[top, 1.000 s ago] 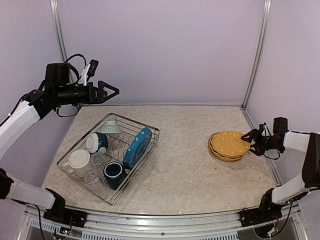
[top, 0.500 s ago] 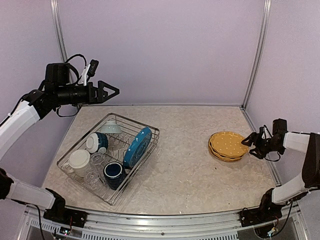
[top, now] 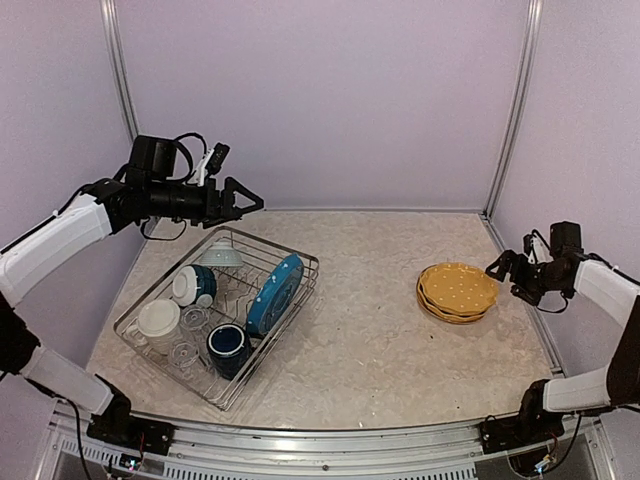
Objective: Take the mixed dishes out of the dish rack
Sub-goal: Place the plate with another plate, then grab the plate from the dish rack.
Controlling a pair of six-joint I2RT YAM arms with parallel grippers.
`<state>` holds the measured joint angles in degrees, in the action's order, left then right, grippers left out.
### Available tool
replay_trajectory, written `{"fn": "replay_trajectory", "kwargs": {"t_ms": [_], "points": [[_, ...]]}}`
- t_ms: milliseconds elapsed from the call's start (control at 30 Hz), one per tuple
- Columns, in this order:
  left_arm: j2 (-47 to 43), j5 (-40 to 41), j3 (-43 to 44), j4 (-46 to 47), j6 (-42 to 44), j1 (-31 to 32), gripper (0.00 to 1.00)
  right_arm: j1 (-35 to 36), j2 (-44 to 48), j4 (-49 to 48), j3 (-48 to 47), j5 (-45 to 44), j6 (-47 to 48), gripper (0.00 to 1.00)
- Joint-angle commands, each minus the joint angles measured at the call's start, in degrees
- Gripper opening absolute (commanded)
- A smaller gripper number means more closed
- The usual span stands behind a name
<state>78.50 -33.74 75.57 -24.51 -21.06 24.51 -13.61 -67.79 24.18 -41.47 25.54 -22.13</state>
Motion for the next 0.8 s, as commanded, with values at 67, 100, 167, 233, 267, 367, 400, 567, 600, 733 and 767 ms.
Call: {"fn": "replay_trajectory", "kwargs": {"t_ms": [67, 100, 167, 233, 267, 367, 400, 567, 600, 733, 767], "points": [[4.55, 3.66, 1.85, -2.02, -6.31, 4.70, 0.90, 3.36, 3.76, 6.05, -4.46, -4.50, 1.74, 1.00], [5.15, 5.04, 1.98, -2.40, -7.61, 5.34, 0.89, 4.06, 4.24, 6.40, -5.21, -4.94, 1.74, 1.00], [6.75, 7.81, 2.65, -3.77, -9.33, 6.69, 0.88, 6.71, 4.81, 7.23, -6.66, -6.82, 1.55, 1.00], [7.91, 11.72, 3.41, -5.45, -9.82, 8.62, 0.88, 10.76, 4.86, 8.15, -8.12, -10.69, 1.04, 1.00], [8.27, 13.81, 3.78, -6.34, -9.81, 9.81, 0.89, 12.64, 4.72, 8.45, -8.85, -12.89, 0.74, 1.00], [9.88, 20.89, 5.35, -9.43, -9.63, 13.61, 0.92, 18.66, 3.86, 9.07, -10.47, -20.07, -0.91, 1.00], [10.47, 22.92, 5.97, -10.48, -9.54, 14.72, 0.92, 19.92, 3.39, 9.12, -10.88, -21.33, -1.44, 1.00], [14.52, 30.53, 9.54, -16.13, -9.47, 18.55, 0.88, 23.74, -0.13, 8.97, -13.14, -22.27, -3.29, 1.00], [15.07, 31.07, 10.09, -16.70, -9.38, 19.16, 0.87, 24.18, -0.64, 8.62, -13.31, -22.10, -3.58, 1.00], [17.51, 33.03, 11.64, -19.06, -9.38, 20.67, 0.76, 25.45, -1.98, 7.30, -13.48, -21.28, -4.55, 1.00], [18.12, 32.70, 11.96, -19.41, -9.17, 20.95, 0.72, 25.67, -2.21, 7.02, -13.54, -20.90, -4.73, 1.00]]}}
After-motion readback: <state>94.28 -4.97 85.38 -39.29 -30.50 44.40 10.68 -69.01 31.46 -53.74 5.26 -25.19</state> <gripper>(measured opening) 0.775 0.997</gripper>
